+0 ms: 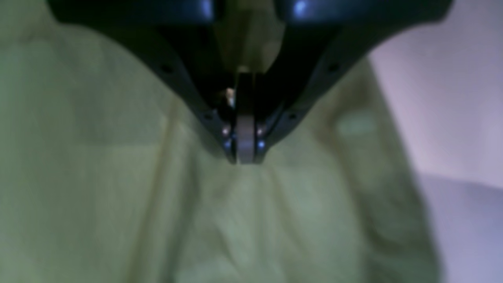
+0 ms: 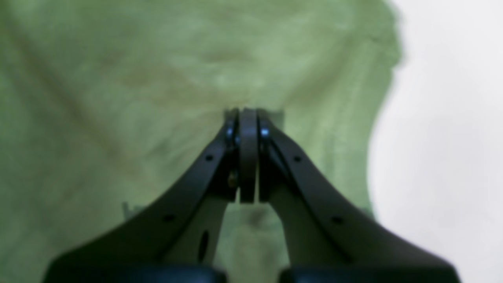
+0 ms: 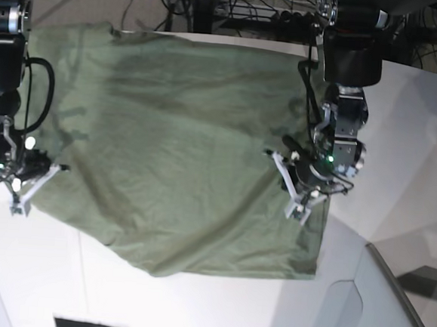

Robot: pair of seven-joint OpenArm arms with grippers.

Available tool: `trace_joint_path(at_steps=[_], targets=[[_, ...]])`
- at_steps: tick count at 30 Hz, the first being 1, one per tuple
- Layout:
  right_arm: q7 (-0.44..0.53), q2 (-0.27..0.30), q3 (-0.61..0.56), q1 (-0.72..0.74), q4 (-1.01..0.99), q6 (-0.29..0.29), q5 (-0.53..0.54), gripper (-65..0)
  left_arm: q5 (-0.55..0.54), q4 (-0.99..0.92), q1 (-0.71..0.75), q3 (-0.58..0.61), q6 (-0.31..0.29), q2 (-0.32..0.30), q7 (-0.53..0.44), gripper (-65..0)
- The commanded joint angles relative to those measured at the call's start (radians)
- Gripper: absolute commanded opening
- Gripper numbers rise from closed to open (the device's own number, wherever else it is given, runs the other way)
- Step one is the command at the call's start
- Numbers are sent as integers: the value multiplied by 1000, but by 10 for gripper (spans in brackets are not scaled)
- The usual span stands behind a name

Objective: Layout the t-shirt on the table in an organized manner, then fold the t-shirt properly
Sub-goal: 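Release the shirt and grasp it further in with both grippers, then pull the shirt with both grippers to straighten its side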

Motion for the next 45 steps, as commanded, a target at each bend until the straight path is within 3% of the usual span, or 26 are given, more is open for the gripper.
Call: trace_joint_path(at_steps=[1, 5, 14, 17, 24, 29, 35, 37, 40, 45], targets=[[11, 7, 22, 13, 9, -4, -3, -650, 14, 5, 4, 0, -2, -7, -13, -650], [10, -3, 87, -74, 18, -4, -3, -650, 45, -32, 66, -2, -2, -36, -20, -650], [8, -12, 91, -200, 57, -4, -1, -650, 37, 69, 218, -4, -2, -142, -20, -650], [-61, -27, 98, -252, 150, -6, -4, -650, 37, 122, 244, -5, -2, -161, -20, -650], [-236, -50, 99, -330, 374, -13, -6, -650, 37, 224, 247, -5, -2, -161, -10, -650], [-243, -40, 99, -323, 465, -13, -7, -650, 37, 284, 241, -5, -2, -155, -9, -650], [-245, -17, 99, -160, 429, -13, -9, -650, 37, 317, 162, -5, -3, -98, 79, -650], [-242, 0, 91, -97, 374, -13, -9, -588, 37, 320, 143, -5, -3, -85, 79, -650], [-242, 5, 85, 6, 238, -12, -10, -428, 38, 309, 116, -4, -3, -76, 80, -650], [-242, 3, -70, 96, 103, -3, -101, -405, 38, 281, 108, -4, -3, -69, 80, -650]])
